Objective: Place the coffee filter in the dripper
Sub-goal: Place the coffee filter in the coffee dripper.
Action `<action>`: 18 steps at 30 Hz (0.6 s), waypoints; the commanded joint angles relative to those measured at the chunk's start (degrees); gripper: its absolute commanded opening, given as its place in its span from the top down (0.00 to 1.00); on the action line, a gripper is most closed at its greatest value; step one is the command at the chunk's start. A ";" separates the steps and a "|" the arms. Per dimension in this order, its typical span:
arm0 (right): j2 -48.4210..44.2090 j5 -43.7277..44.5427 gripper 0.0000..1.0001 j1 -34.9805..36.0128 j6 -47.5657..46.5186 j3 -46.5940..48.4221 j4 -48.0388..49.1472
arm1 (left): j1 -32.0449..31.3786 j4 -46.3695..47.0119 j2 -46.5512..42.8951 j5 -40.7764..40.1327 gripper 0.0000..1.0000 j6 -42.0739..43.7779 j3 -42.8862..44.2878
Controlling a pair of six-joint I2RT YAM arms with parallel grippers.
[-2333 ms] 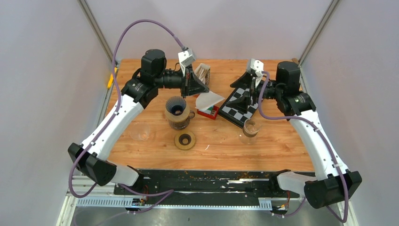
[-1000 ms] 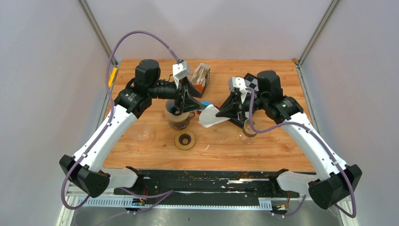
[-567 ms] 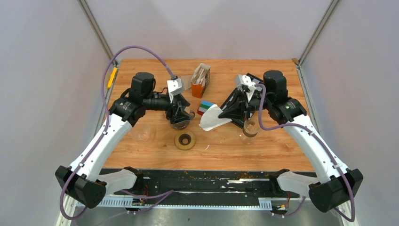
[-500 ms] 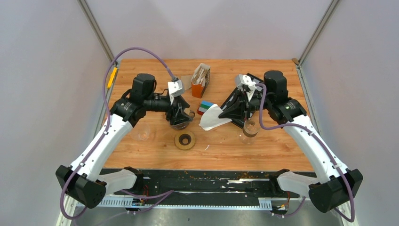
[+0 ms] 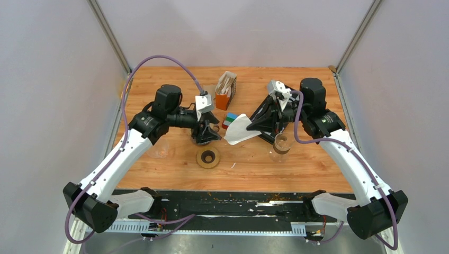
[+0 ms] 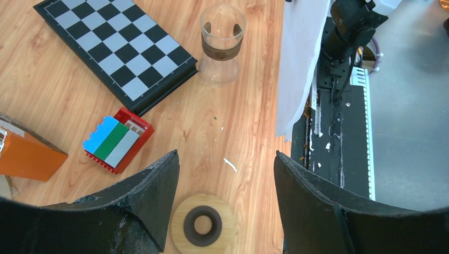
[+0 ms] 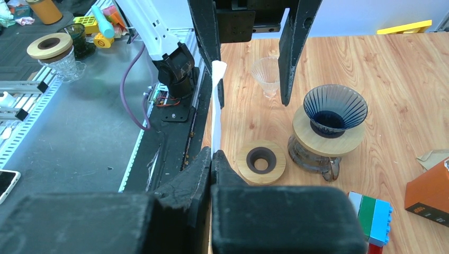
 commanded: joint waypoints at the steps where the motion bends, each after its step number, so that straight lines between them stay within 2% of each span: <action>1: -0.34 -2.25 1.00 -0.29 0.86 0.03 3.01 | -0.50 3.02 0.63 -0.74 0.27 -0.27 0.82; 18: 0.64 0.46 1.00 -0.25 1.19 -0.16 3.35 | -2.45 4.43 2.06 2.00 0.29 -2.93 1.56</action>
